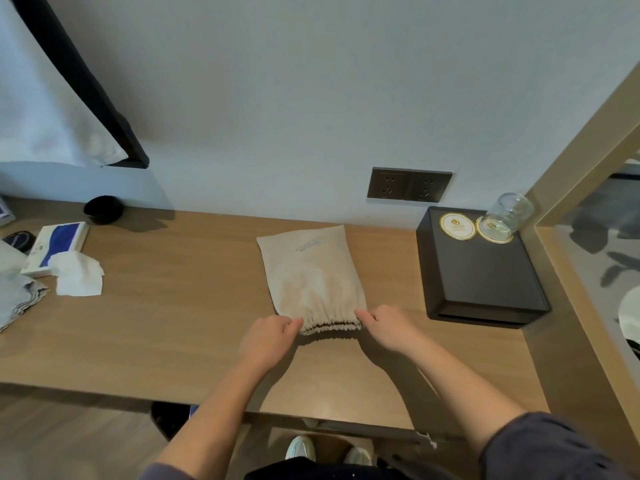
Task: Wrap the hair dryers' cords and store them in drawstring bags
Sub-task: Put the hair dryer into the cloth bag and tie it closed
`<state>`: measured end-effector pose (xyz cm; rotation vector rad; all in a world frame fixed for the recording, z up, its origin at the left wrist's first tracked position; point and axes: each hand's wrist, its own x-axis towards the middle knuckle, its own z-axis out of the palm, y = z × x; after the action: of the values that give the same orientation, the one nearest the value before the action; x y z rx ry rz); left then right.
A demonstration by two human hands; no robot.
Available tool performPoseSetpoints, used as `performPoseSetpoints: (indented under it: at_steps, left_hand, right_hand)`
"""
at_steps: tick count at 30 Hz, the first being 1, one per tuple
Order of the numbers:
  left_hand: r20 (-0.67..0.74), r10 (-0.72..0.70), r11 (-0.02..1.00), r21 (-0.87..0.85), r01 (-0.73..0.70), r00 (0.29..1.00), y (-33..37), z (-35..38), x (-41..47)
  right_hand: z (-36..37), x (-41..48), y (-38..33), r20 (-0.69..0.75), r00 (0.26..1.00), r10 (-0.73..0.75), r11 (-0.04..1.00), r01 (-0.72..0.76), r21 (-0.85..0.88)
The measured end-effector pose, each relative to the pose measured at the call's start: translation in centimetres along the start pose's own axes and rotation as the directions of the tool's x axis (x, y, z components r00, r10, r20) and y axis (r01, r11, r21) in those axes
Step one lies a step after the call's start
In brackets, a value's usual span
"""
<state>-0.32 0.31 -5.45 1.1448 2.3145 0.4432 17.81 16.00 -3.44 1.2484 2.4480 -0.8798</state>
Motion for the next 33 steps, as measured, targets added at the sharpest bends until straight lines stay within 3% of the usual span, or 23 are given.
performPoseSetpoints:
  at_steps: [7, 15, 22, 27, 30, 33]
  left_hand:
    - [-0.187, -0.241, 0.941, -0.285, 0.183, 0.952, -1.5, -1.5, 0.0]
    - [-0.248, -0.268, 0.926, -0.332, 0.178, 0.931, -3.8, -1.7, -0.7]
    - [-0.175, -0.186, 0.964, -0.226, 0.144, 0.967, -3.5, -0.6, 0.1]
    - [0.015, -0.21, 0.976, -0.058, 0.21, 0.978, -2.8, 0.1, -0.1]
    - [0.08, -0.075, 0.995, 0.077, 0.069, 0.994, -1.5, 0.6, -0.4]
    - [0.087, -0.008, 0.993, 0.122, -0.003, 0.996, 0.4, 1.1, -0.8]
  right_hand:
    - [-0.3, 1.1, 1.2, -0.193, 0.98, 0.054, 0.921, 0.026, 0.389]
    - [0.1, 1.3, 3.3, -0.259, 0.964, 0.053, 0.953, 0.028, 0.301]
    - [-0.2, 1.6, 4.0, -0.103, 0.995, 0.011, 0.976, 0.011, 0.216]
    - [0.5, 0.9, 4.1, 0.102, 0.995, -0.015, 0.975, -0.008, 0.221]
    - [0.9, 0.2, 3.3, 0.242, 0.97, -0.026, 0.968, -0.036, 0.249]
    - [1.4, 0.0, 2.1, 0.278, 0.959, -0.052, 0.954, -0.035, 0.297]
